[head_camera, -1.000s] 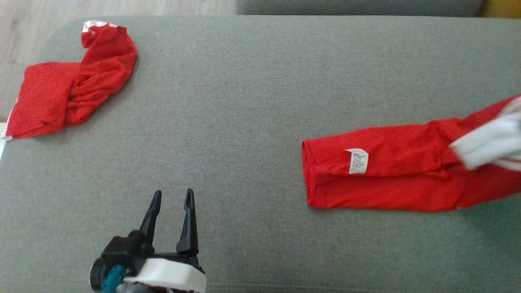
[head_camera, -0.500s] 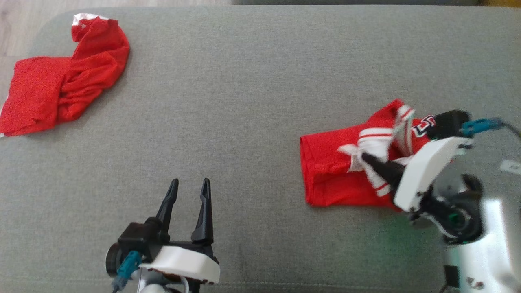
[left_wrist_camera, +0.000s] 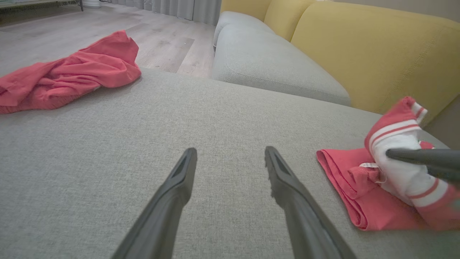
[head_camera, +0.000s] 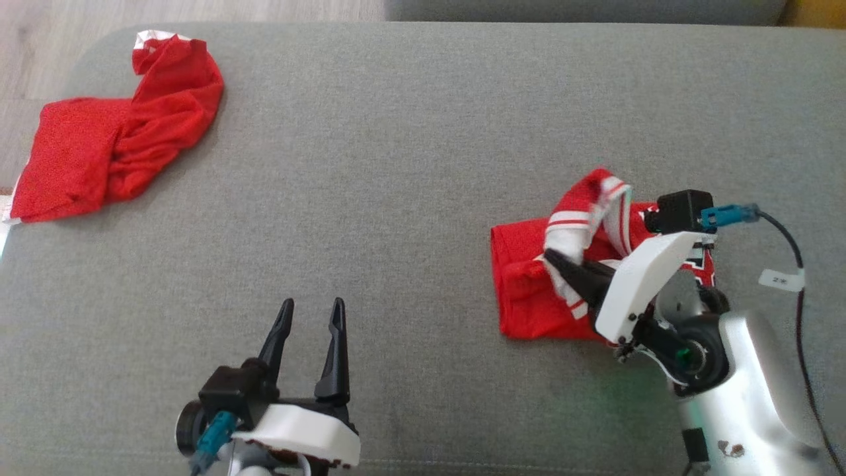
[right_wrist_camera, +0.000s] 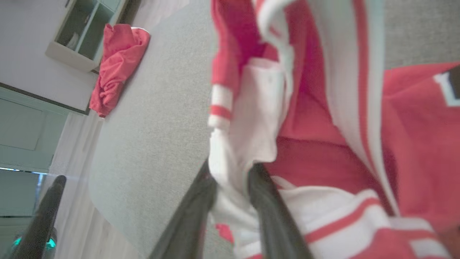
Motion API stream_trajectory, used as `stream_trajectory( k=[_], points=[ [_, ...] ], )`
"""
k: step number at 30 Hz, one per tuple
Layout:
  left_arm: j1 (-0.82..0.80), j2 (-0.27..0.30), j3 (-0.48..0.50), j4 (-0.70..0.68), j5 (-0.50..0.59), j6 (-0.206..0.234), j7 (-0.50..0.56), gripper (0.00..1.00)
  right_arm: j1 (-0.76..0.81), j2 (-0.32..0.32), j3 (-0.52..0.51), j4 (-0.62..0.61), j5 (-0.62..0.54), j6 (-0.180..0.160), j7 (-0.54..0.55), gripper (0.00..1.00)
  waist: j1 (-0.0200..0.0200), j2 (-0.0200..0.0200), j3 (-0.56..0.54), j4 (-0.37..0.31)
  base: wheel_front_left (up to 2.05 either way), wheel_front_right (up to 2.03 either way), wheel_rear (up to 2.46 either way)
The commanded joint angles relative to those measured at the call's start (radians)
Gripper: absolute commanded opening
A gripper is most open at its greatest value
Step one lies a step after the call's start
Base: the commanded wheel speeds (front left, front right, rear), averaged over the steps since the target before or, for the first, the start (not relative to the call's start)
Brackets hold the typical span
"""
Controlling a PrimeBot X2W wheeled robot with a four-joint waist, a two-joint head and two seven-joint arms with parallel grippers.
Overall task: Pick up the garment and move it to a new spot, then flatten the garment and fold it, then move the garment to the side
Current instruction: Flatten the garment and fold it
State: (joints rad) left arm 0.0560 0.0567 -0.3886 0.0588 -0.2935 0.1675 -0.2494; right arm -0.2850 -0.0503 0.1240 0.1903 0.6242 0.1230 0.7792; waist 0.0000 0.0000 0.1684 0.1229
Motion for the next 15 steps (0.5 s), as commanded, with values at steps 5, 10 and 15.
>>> stream_trajectory(
  k=[5,10,15],
  points=[
    [-0.006,-0.006,0.022,-0.019,-0.013,0.01,-0.012,1.0,-0.034,0.0,0.087,-0.052,0.048,0.008,-0.032,1.0,0.0,0.0,-0.021,-0.005,0.0,0.0,0.0],
    [0.014,-0.006,0.037,-0.016,-0.008,0.008,-0.012,1.0,0.029,0.0,0.11,-0.172,0.089,0.008,-0.092,1.0,0.0,0.0,-0.045,-0.015,0.0,0.0,0.0],
    [0.026,-0.006,0.047,-0.023,-0.007,0.009,-0.012,1.0,0.107,0.0,0.095,-0.336,-0.047,0.008,-0.185,1.0,0.0,0.0,-0.059,-0.027,0.0,0.0,0.0]
  ],
)
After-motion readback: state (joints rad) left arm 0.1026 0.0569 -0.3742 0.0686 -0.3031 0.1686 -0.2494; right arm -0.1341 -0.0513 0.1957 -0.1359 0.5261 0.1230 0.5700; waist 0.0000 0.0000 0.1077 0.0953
